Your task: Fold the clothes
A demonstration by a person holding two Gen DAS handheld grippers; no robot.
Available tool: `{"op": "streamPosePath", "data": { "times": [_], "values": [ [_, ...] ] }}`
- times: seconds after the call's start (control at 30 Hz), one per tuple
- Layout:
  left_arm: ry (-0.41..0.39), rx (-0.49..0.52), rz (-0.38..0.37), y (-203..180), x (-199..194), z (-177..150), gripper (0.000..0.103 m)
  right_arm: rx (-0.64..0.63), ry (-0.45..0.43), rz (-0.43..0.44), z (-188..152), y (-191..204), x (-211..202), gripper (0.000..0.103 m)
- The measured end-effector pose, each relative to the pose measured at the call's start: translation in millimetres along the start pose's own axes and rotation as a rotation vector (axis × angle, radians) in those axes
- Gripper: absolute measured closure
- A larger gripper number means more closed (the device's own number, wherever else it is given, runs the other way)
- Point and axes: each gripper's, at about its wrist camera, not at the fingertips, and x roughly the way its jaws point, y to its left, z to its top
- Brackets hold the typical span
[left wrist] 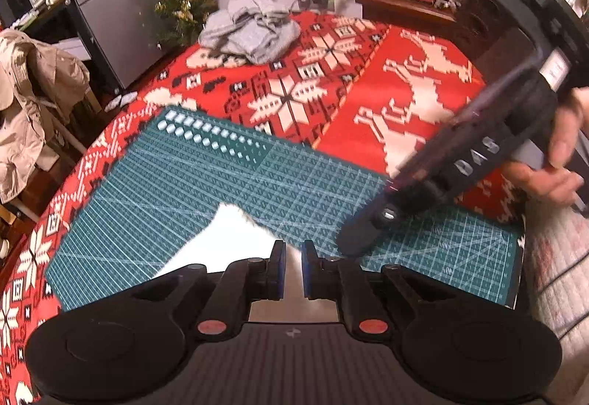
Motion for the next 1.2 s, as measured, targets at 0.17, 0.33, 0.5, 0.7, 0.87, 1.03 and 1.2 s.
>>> {"op": "streamPosePath", "data": {
  "times": [0.17, 0.33, 0.5, 0.7, 0.87, 1.03, 1.2],
  "values": [
    [-0.053, -0.084, 0.055, 31, -25, -3, 0.093, -0.01, -0.019, -0.029, -19, 11, -22, 0.073],
    [-0.062, -0.235, 0.108, 63, -60, -41, 0.089, -0.235, -0.01, -0.074, -47, 44, -24, 0.073],
    [-0.062, -0.348, 0.168, 76, -96, -91, 0.089, -0.506, 0.044, -0.153, -62, 71, -4, 0.072],
    [-0.078, -0.455, 0.22, 73, -128, -134, 0.087, -0.758, 0.135, -0.219, -61, 84, 23, 0.073],
    [-0.067, -0.502, 0.234, 66, -131, -150, 0.086, -0.865, 0.156, -0.152, -55, 85, 36, 0.078],
    [-0.05, -0.499, 0.218, 61, -124, -146, 0.086, -0.925, 0.19, -0.099, -50, 83, 46, 0.095],
    [-0.053, -0.504, 0.193, 61, -118, -133, 0.086, -0.921, 0.213, -0.033, -36, 69, 34, 0.098]
  ]
}}
